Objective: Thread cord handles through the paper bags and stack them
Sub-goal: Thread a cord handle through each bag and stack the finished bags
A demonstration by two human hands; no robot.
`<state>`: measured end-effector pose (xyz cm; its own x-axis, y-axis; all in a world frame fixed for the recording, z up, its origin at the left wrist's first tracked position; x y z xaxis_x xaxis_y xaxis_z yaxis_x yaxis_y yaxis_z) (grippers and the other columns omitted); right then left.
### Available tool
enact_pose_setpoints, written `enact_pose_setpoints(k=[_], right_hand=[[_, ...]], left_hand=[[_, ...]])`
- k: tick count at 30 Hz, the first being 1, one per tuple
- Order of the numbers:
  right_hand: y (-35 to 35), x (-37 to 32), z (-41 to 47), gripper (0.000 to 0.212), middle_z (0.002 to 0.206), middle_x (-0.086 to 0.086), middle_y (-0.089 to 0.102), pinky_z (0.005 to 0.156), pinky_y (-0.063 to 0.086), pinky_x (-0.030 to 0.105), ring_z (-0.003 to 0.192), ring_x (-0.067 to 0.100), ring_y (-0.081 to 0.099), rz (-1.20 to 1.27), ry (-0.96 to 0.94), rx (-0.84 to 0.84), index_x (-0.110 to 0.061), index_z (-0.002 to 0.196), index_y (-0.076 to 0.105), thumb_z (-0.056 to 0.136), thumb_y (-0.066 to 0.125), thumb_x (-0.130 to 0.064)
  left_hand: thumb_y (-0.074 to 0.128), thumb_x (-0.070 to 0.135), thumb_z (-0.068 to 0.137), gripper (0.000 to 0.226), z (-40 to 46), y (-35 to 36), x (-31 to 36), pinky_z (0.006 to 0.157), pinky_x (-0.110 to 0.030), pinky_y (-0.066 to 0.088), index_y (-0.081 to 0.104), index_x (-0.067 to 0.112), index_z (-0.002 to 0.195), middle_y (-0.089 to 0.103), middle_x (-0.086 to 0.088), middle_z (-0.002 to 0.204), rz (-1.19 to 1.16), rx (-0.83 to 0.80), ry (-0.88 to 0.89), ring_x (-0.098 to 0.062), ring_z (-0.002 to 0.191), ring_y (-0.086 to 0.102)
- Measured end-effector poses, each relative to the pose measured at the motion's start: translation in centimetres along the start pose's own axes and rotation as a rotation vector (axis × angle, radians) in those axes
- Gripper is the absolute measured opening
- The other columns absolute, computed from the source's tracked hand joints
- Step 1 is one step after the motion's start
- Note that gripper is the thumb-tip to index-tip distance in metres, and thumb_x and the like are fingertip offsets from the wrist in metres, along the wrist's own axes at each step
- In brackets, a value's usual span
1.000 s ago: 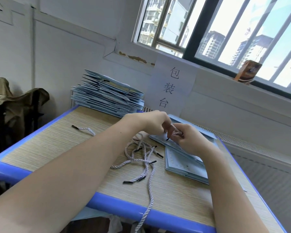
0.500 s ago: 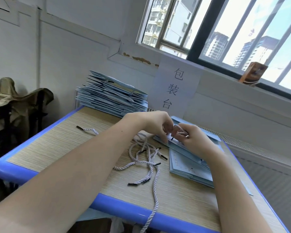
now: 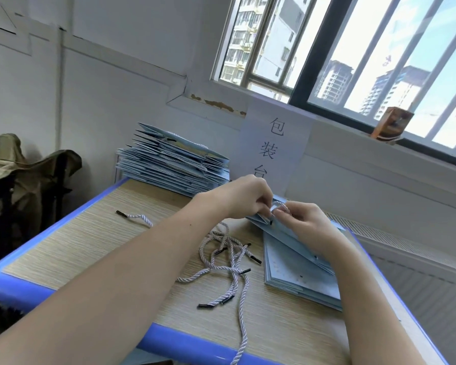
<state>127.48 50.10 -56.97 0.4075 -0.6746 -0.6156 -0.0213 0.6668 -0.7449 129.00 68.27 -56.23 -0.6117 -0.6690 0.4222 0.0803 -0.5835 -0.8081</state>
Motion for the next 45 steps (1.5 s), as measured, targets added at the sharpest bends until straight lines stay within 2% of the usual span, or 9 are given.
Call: enact_pose_setpoints(k=[3,8,12,16,21,26,32,37,45], right_hand=[[-0.3,0.1,0.0,0.012,0.063,-0.018,0.056,0.061,0.037,0.013,0.061,0.000,0.048,-0.006,-0.024,-0.042,-0.025,0.082,0.070,0.092,0.069,-0.019],[-0.4,0.6,0.3,0.007,0.066,-0.010,0.054,0.066,0.036,0.029,0.065,0.009,0.044,0.095,-0.030,0.034,-0.018,0.086,0.072,0.092,0.068,-0.017],[-0.4,0.8,0.4,0.009,0.072,-0.005,0.064,0.069,0.040,0.030,0.069,0.010,0.051,0.157,-0.043,0.079,-0.023,0.088,0.075,0.091,0.070,-0.015],[-0.1,0.8,0.7,0.014,0.071,-0.003,0.066,0.068,0.040,0.028,0.067,0.010,0.050,0.187,-0.056,0.098,-0.023,0.085,0.076,0.087,0.074,-0.010],[0.3,0.7,0.7,0.014,0.074,-0.003,0.074,0.070,0.046,0.025,0.068,0.008,0.060,0.274,-0.032,0.130,-0.020,0.083,0.077,0.086,0.077,-0.006],[0.5,0.9,0.8,0.011,0.077,0.000,0.076,0.071,0.047,0.024,0.070,0.007,0.062,0.315,-0.016,0.157,-0.019,0.084,0.078,0.084,0.080,-0.009],[0.4,1.3,0.9,0.006,0.085,0.006,0.078,0.076,0.049,0.023,0.076,0.008,0.066,0.345,-0.022,0.194,-0.013,0.089,0.079,0.086,0.077,-0.008],[0.6,1.0,1.0,0.012,0.071,-0.009,0.073,0.062,0.043,0.008,0.062,-0.006,0.061,0.245,-0.050,0.178,-0.016,0.086,0.077,0.089,0.073,-0.004],[0.9,0.8,1.1,0.020,0.076,-0.004,0.075,0.063,0.044,0.007,0.063,-0.004,0.063,0.124,-0.029,0.213,-0.026,0.079,0.074,0.087,0.074,-0.008]], left_hand=[[0.061,0.010,0.091,0.015,-0.1,0.1,0.1,0.075,-0.041,0.054,0.074,0.013,0.083,0.069,0.000,0.078,0.036,0.037,0.019,-0.021,0.077,0.062],[0.062,0.012,0.092,0.014,0.2,0.3,0.1,0.072,-0.037,0.051,0.073,0.015,0.084,0.062,0.005,0.073,0.039,0.135,0.051,-0.021,0.075,0.058],[0.065,0.005,0.087,0.009,0.5,0.3,0.5,0.078,-0.032,0.046,0.067,0.014,0.087,0.052,0.005,0.087,0.030,0.213,0.113,-0.015,0.086,0.050],[0.064,-0.001,0.082,0.017,0.6,0.6,0.6,0.065,-0.024,0.032,0.064,0.015,0.077,0.045,0.011,0.074,0.052,0.136,0.113,-0.011,0.070,0.044],[0.072,0.005,0.079,0.004,0.6,0.6,0.0,0.067,-0.028,0.045,0.076,0.007,0.080,0.062,0.000,0.080,0.035,0.128,0.076,-0.012,0.070,0.053],[0.079,0.026,0.083,0.018,0.7,1.5,0.4,0.069,-0.029,0.043,0.080,0.009,0.089,0.048,0.010,0.078,0.070,0.191,0.044,-0.009,0.069,0.049],[0.070,0.014,0.089,0.013,0.8,2.5,0.2,0.069,-0.026,0.042,0.080,0.008,0.094,0.046,0.009,0.077,0.048,0.212,0.054,-0.011,0.071,0.048],[0.062,0.012,0.090,0.016,0.8,2.8,0.4,0.076,-0.039,0.050,0.073,0.002,0.086,0.050,-0.002,0.086,0.081,0.195,-0.006,-0.023,0.080,0.055],[0.054,0.008,0.096,0.016,0.9,3.0,0.3,0.081,-0.038,0.045,0.049,0.012,0.081,0.042,-0.003,0.096,0.064,0.080,-0.065,-0.028,0.092,0.053]])
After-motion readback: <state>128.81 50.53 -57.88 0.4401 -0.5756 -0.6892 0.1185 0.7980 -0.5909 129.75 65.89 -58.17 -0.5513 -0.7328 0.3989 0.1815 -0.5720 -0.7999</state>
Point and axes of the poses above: each hand's wrist, its own z-axis towards the middle knuckle, its own y-axis out of the palm, x = y × z, the point moved 2 cm from there along z, towards the middle knuckle
